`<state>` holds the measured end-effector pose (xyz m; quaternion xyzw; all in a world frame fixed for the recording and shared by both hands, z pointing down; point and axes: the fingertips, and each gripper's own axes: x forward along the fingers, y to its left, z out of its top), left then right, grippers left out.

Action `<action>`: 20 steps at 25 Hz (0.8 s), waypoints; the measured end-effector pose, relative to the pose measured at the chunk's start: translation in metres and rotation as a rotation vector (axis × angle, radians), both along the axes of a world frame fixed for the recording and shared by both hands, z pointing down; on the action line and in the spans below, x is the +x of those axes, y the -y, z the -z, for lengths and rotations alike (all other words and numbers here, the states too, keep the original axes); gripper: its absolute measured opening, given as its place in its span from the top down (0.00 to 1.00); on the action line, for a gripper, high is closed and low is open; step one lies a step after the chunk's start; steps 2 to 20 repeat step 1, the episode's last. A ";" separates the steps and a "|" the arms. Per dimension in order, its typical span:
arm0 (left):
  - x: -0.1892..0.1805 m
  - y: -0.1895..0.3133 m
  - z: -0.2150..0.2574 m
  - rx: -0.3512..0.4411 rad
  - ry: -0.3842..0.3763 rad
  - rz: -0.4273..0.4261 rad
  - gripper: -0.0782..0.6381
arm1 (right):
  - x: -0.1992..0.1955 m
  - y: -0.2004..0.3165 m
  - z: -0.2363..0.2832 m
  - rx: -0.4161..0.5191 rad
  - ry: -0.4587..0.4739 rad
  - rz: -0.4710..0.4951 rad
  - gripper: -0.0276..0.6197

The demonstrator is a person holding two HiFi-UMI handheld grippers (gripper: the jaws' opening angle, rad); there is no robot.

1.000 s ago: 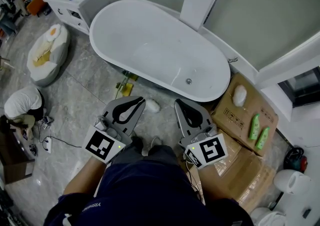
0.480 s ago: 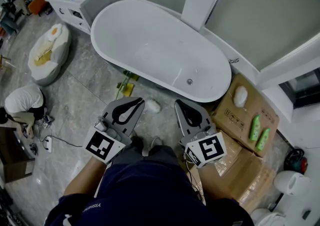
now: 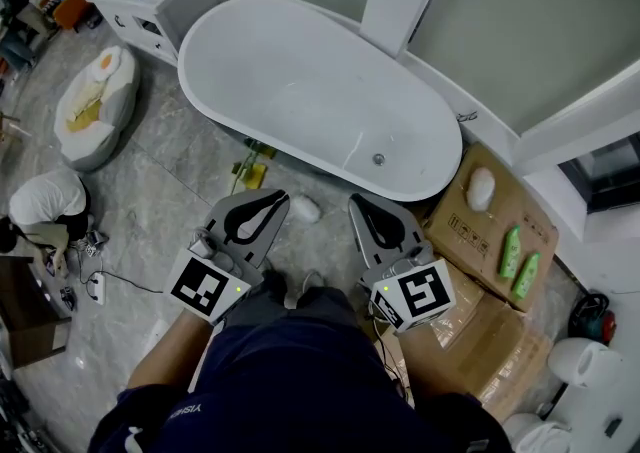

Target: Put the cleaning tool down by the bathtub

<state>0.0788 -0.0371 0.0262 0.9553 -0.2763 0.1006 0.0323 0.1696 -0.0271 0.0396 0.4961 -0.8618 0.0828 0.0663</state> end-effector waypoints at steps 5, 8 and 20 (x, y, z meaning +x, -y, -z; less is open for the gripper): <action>0.001 0.001 0.000 0.002 0.000 -0.001 0.83 | 0.001 0.001 0.000 0.000 -0.001 0.001 0.95; 0.001 0.001 0.000 0.002 0.000 -0.001 0.83 | 0.001 0.001 0.000 0.000 -0.001 0.001 0.95; 0.001 0.001 0.000 0.002 0.000 -0.001 0.83 | 0.001 0.001 0.000 0.000 -0.001 0.001 0.95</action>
